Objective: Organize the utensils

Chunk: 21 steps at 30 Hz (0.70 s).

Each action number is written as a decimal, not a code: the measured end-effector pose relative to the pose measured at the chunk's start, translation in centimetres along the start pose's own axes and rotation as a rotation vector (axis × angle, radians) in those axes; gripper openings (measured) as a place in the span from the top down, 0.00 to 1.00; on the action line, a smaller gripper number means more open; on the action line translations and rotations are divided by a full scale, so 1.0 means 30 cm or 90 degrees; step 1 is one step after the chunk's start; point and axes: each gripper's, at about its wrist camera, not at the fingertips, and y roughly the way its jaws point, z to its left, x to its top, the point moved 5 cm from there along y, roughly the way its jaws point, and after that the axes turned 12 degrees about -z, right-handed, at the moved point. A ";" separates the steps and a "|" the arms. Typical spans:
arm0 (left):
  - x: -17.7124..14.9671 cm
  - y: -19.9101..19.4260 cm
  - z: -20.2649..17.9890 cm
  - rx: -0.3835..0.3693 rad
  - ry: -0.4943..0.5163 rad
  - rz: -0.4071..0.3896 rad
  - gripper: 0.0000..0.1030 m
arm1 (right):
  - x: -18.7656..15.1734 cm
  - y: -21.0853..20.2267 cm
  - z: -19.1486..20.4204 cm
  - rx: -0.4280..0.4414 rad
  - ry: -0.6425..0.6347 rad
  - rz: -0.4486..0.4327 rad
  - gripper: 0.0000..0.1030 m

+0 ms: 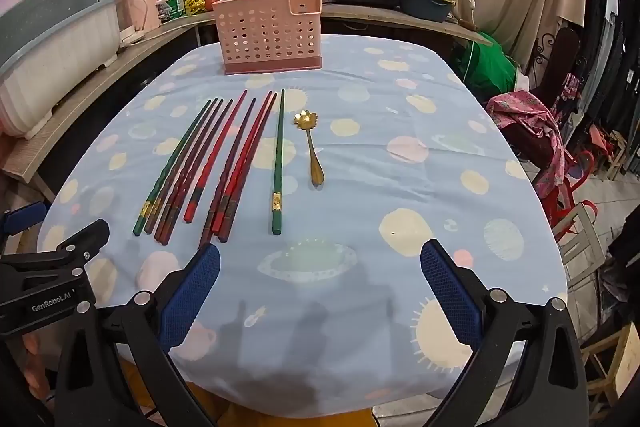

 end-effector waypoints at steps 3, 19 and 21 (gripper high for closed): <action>0.001 -0.006 0.000 0.001 0.002 -0.005 0.07 | -0.001 -0.001 0.001 0.003 0.003 0.000 0.07; 0.003 -0.018 -0.003 -0.001 0.004 -0.007 0.07 | -0.001 -0.007 -0.002 0.002 0.002 -0.003 0.07; 0.004 -0.018 -0.002 -0.001 0.004 -0.007 0.07 | -0.005 -0.010 0.002 0.003 0.003 -0.002 0.07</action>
